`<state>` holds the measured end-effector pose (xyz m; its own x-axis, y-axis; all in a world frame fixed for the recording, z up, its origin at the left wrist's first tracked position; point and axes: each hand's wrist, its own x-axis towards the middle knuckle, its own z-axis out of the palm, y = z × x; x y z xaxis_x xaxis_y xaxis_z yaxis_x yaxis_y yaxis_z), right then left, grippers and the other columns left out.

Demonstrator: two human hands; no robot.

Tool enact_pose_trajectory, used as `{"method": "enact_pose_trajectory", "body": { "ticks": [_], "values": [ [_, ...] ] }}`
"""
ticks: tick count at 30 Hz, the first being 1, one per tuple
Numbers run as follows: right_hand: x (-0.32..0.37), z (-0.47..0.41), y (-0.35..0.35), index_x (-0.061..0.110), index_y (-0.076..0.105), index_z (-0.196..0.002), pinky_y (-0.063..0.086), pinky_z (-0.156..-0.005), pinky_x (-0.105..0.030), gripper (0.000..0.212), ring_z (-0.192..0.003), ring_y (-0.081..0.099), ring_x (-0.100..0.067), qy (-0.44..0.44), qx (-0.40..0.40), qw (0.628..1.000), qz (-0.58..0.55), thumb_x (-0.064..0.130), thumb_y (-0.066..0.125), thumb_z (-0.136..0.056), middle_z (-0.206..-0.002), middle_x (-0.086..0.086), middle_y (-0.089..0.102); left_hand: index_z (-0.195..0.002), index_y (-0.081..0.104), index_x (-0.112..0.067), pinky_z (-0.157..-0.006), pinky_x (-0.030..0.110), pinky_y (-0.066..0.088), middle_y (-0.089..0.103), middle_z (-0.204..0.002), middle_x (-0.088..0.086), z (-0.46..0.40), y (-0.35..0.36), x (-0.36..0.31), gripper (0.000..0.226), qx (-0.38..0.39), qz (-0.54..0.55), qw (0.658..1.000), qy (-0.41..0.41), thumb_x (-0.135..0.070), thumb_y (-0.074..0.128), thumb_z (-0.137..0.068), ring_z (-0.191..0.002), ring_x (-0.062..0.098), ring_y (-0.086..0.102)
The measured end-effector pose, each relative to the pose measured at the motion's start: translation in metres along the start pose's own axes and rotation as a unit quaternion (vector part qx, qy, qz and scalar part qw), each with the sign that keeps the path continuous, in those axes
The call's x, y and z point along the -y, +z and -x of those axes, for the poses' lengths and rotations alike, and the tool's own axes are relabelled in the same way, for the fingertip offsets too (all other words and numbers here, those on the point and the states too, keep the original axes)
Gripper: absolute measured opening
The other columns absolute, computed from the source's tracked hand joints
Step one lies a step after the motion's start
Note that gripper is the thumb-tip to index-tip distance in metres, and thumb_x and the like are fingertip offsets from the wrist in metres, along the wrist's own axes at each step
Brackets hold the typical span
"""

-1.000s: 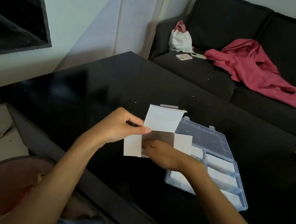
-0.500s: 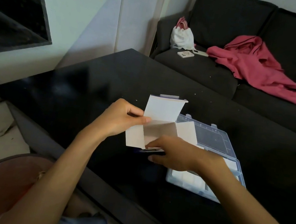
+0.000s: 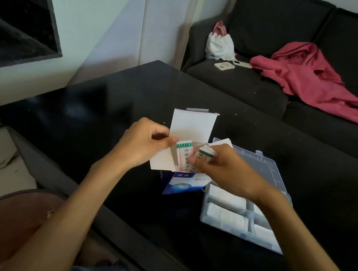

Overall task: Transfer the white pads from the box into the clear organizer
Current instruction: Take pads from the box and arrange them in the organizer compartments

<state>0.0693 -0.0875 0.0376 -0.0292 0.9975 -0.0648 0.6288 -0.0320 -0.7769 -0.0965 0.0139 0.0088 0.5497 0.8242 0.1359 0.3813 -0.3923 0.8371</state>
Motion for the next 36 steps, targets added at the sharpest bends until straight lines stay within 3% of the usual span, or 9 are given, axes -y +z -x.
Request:
{"method": "enact_pose_trajectory", "body": {
  "ticks": [4,8,13,17,20,23,27,31,36],
  "values": [
    [-0.004,-0.002,0.007,0.022,0.062,-0.088,0.056,-0.068,-0.018,0.012,-0.084,0.064,-0.004,-0.023,-0.16,0.986,-0.048,0.023,0.051,-0.093,-0.09,0.014,0.063,-0.087,0.072,-0.018,-0.068,0.038,0.05,0.069,-0.085,-0.002,-0.008,0.004,0.009,0.021,-0.052,-0.074,0.995,-0.034,-0.032,0.056,-0.092,-0.081,0.017,0.064],
    [-0.01,-0.002,0.005,0.021,0.062,-0.087,0.056,-0.066,-0.017,0.011,-0.081,0.067,-0.004,-0.011,-0.294,0.943,-0.155,0.023,0.052,-0.092,-0.087,0.008,0.067,-0.109,0.07,-0.02,-0.063,0.025,0.044,0.07,-0.103,-0.001,-0.016,0.006,0.011,0.029,-0.094,-0.102,0.988,-0.063,-0.039,0.057,-0.091,-0.091,0.015,0.063],
    [-0.02,0.01,-0.009,0.016,0.061,-0.093,0.059,-0.067,-0.025,0.009,-0.084,0.07,-0.013,0.077,-0.243,0.915,-0.312,0.022,0.056,-0.089,-0.092,-0.002,0.07,-0.132,0.053,-0.023,-0.075,0.023,0.042,0.062,-0.124,-0.003,-0.007,0.008,-0.001,0.051,-0.211,-0.165,0.963,-0.038,-0.044,0.062,-0.086,-0.112,0.016,0.058],
    [-0.03,0.027,-0.01,0.016,0.062,-0.093,0.056,-0.061,-0.018,0.009,-0.078,0.069,-0.009,0.095,-0.251,0.925,-0.27,0.019,0.054,-0.091,-0.088,0.002,0.068,-0.1,0.069,-0.021,-0.069,0.021,0.045,0.069,-0.093,-0.007,0.008,0.014,-0.026,0.03,-0.305,-0.137,0.94,0.066,-0.045,0.055,-0.09,-0.084,0.008,0.062],
    [-0.042,0.045,-0.01,0.009,0.064,-0.1,0.055,-0.065,-0.019,0.016,-0.086,0.065,-0.013,-0.07,-0.359,0.92,0.139,0.003,0.058,-0.088,-0.097,-0.001,0.065,-0.07,0.069,-0.019,-0.055,0.016,0.041,0.068,-0.063,-0.007,0.015,0.035,-0.065,0.054,-0.065,0.076,0.992,-0.076,-0.058,0.038,-0.092,-0.056,0.001,0.06],
    [-0.056,0.067,-0.016,0.005,0.063,-0.11,0.058,-0.065,-0.03,0.042,-0.085,0.065,-0.022,-0.157,-0.314,0.87,0.347,-0.011,0.07,-0.072,-0.105,-0.01,0.064,-0.083,0.069,-0.02,-0.046,0.015,0.038,0.069,-0.076,-0.005,0.014,0.063,-0.089,0.062,0.196,0.145,0.943,-0.227,-0.069,0.031,-0.086,-0.064,0.006,0.059],
    [-0.068,0.098,-0.026,0.008,0.062,-0.116,0.058,-0.065,-0.031,0.054,-0.085,0.066,-0.022,-0.129,-0.28,0.862,0.402,-0.01,0.073,-0.066,-0.108,-0.009,0.063,-0.09,0.07,-0.027,-0.06,0.021,0.039,0.071,-0.085,-0.011,0.015,0.09,-0.088,0.035,0.209,0.163,0.942,-0.204,-0.059,0.061,-0.079,-0.085,0.007,0.062],
    [-0.093,0.12,-0.038,0.011,0.058,-0.124,0.058,-0.071,-0.031,0.056,-0.091,0.065,-0.019,-0.101,-0.263,0.872,0.399,-0.006,0.071,-0.072,-0.112,-0.006,0.062,-0.091,0.069,-0.03,-0.057,0.017,0.041,0.071,-0.09,-0.01,0.017,0.106,-0.092,0.008,0.229,0.125,0.955,-0.142,-0.034,0.067,-0.085,-0.076,0.001,0.062],
    [-0.111,0.137,-0.057,0.017,0.057,-0.123,0.05,-0.074,-0.009,0.037,-0.088,0.061,0.001,-0.021,-0.405,0.901,0.157,0.005,0.056,-0.088,-0.103,0.003,0.065,-0.116,0.067,-0.023,-0.074,0.017,0.049,0.068,-0.113,-0.004,0.019,0.127,-0.085,0.028,0.191,-0.019,0.981,0.004,-0.025,0.063,-0.088,-0.082,-0.001,0.057]
  ]
}}
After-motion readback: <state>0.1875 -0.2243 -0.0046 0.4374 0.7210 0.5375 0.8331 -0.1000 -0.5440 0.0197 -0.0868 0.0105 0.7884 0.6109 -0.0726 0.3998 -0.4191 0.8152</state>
